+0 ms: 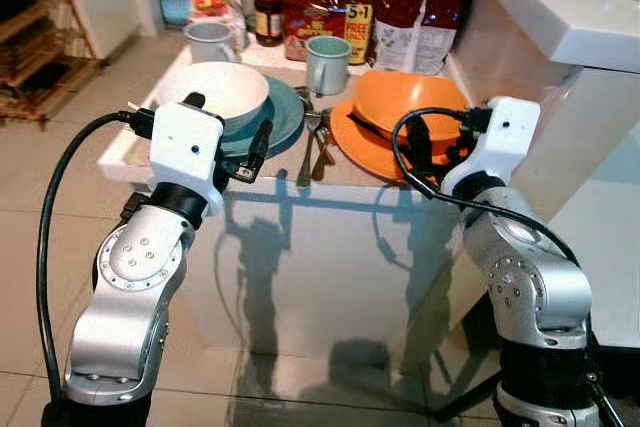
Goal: Setting the table
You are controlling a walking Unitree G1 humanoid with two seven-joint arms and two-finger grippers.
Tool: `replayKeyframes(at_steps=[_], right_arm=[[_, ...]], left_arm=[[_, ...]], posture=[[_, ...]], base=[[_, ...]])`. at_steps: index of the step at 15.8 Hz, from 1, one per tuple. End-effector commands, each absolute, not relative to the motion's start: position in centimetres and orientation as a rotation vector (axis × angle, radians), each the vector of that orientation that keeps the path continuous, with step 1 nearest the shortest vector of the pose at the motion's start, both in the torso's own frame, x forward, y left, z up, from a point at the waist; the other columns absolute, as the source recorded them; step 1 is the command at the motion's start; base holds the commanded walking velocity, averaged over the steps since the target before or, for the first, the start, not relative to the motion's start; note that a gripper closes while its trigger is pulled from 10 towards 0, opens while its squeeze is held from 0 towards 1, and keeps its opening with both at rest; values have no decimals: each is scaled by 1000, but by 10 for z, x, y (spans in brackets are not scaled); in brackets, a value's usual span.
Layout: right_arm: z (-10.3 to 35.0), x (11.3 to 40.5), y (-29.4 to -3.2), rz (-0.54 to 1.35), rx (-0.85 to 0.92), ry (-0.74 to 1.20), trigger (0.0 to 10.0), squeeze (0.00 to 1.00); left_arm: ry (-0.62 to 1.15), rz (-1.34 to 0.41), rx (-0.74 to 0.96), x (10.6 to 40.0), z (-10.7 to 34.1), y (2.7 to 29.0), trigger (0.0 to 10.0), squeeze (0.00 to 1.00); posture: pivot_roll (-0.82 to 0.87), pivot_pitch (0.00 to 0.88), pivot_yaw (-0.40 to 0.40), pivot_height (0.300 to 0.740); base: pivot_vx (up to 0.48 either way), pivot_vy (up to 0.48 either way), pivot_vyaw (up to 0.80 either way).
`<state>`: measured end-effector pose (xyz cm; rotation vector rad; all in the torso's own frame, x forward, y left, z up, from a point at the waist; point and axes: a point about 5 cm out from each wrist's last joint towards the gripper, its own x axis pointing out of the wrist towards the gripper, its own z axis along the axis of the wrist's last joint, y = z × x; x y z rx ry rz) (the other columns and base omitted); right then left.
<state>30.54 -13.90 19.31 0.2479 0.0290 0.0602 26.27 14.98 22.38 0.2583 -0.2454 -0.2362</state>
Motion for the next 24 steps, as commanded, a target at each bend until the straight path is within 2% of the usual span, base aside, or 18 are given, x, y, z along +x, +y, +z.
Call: replayKeyframes(at_steps=[1,4,5,6,12,21,22,23,24], right_arm=[[192,309,-144,21,252,52,10000,1000],[189,320,-150,-48,316,133,10000,1000],[188,324,-150,-50,340,154,10000,827],[186,331,-150,-55,374,198,10000,0],[188,364,-152,-137,410,287,10000,0],[184,401,-156,-131,644,366,10000,0],[184,402,-155,-127,647,368,5255,0],[184,403,-155,-125,649,370,3843,0],[183,404,-155,-124,655,372,0,0]], left_arm=[[-263,-274,255,261,226,144,10000,0],[-273,-346,246,257,227,138,10000,0],[-269,-393,236,254,227,135,10000,0],[-249,-456,251,251,224,131,10000,0],[-255,-480,262,251,224,129,10000,0],[-258,-511,274,249,225,127,10000,0],[-257,-508,275,248,225,128,10000,0],[-256,-506,276,248,225,128,10000,0],[-256,-507,275,248,225,128,10000,0]], posture=[[36,0,-50,740],[38,0,-50,740],[39,0,-51,740],[41,0,-51,740],[47,0,-51,740],[69,0,-53,740],[69,0,-53,740],[68,0,-53,740],[66,0,-52,740]], base=[[0,0,0],[0,0,0],[0,0,0],[0,0,0],[0,0,0],[0,0,0],[0,0,0],[0,0,0],[0,0,0]])
